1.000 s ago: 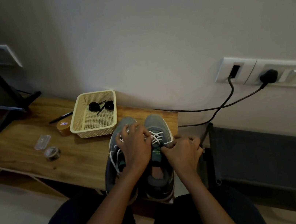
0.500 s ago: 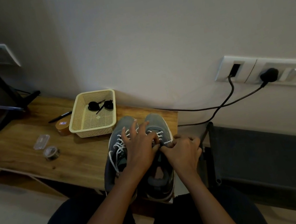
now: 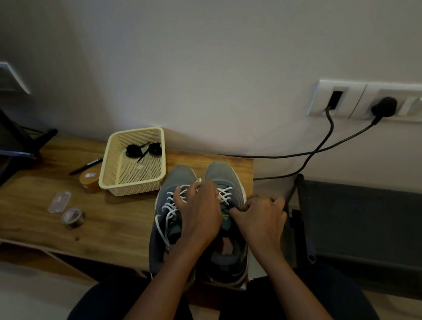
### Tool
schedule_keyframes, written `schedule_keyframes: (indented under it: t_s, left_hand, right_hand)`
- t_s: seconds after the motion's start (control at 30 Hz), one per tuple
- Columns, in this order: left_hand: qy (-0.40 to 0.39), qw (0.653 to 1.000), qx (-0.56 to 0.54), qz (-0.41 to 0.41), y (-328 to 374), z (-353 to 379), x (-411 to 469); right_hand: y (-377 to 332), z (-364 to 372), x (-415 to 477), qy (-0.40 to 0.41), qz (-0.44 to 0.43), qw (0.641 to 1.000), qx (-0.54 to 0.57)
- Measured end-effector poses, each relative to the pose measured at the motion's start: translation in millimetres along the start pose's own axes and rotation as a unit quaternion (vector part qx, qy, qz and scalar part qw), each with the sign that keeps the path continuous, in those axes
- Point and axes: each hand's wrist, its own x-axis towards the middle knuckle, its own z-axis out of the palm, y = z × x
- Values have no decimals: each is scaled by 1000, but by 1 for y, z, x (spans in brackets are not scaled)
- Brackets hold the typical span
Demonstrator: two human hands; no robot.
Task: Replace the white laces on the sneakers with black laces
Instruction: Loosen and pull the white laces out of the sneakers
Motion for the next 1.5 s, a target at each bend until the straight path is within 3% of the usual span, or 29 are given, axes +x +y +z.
schedule_keyframes:
  t_s: [0.3, 0.5, 0.6, 0.7, 0.87, 0.97, 1.1, 1.37, 1.5]
  left_hand:
    - [-8, 999, 16, -50, 10, -8, 2]
    - [87, 985, -84, -124, -5, -40, 15]
    - [63, 985, -65, -148, -5, -54, 6]
    - [44, 991, -61, -114, -3, -61, -2]
    - [-17, 994, 5, -105, -13, -52, -8]
    - [-36, 994, 1, -103, -17, -41, -6]
    - [-55, 995, 46, -73, -14, -32, -1]
    - [-89, 992, 73, -59, -11, -39, 6]
    - [-93, 991, 71, -63, -9, -40, 8]
  right_hand:
    - [-2, 0, -1, 2, 16, 1000, 3]
    - [-4, -3, -1, -31, 16, 999, 17]
    - [-8, -9, -4, -71, 11, 996, 50]
    - [-12, -11, -3, -72, -42, 994, 66]
    - [-18, -3, 13, -94, -160, 982, -33]
    - [-23, 2, 35, -167, -196, 964, -62]
    - [-27, 7, 50, -175, -224, 954, -94]
    - [-22, 13, 56, -163, -214, 961, -71]
    - [-16, 10, 59, -165, -184, 969, 1]
